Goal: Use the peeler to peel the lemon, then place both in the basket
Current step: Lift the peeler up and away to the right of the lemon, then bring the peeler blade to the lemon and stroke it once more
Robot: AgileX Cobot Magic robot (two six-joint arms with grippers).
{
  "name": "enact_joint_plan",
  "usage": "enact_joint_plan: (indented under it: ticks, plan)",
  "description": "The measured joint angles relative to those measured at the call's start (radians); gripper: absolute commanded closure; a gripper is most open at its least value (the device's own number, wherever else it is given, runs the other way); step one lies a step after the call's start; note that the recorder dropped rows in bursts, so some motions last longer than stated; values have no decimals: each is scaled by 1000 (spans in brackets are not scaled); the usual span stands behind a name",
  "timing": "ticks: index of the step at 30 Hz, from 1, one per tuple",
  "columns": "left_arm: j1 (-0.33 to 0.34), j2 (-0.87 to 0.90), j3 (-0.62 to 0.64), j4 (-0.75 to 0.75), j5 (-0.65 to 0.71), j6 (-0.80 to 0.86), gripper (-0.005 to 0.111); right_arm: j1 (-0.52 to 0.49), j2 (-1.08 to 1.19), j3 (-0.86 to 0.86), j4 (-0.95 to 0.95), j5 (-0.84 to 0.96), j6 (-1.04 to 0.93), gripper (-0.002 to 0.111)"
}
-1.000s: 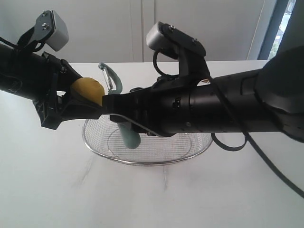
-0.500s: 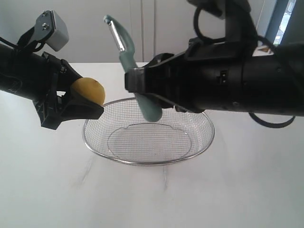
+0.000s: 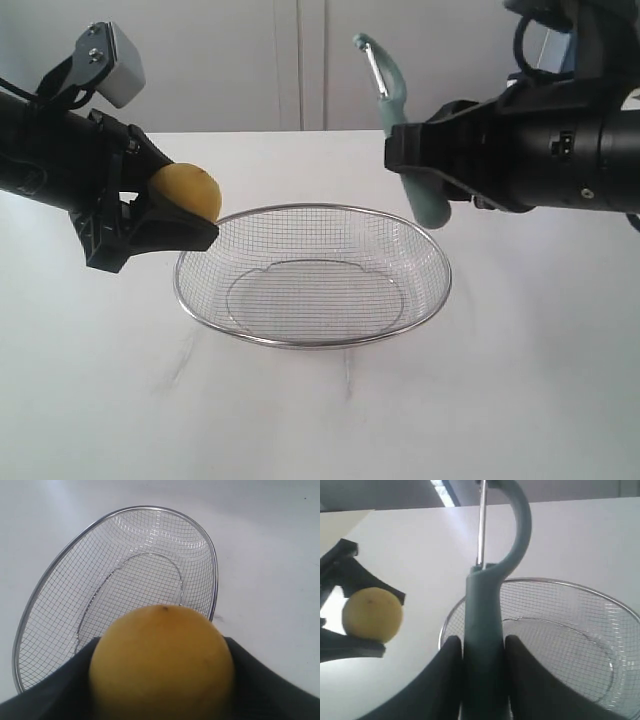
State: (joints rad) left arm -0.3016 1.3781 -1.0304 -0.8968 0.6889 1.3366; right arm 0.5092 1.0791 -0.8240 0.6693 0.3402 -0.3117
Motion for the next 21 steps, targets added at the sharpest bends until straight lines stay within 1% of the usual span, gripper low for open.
enact_joint_plan:
  ticks: [7, 14, 18, 21]
  plan:
    - [0, 0, 0, 0, 0, 0, 107, -80, 5, 54, -6, 12, 6, 108]
    - [0, 0, 0, 0, 0, 0, 107, -108, 106, 88, 0, 23, 6, 108]
    - [0, 0, 0, 0, 0, 0, 107, -108, 191, 89, 77, 36, -24, 108]
    - [0, 0, 0, 0, 0, 0, 107, -108, 243, 89, 194, 54, -114, 108]
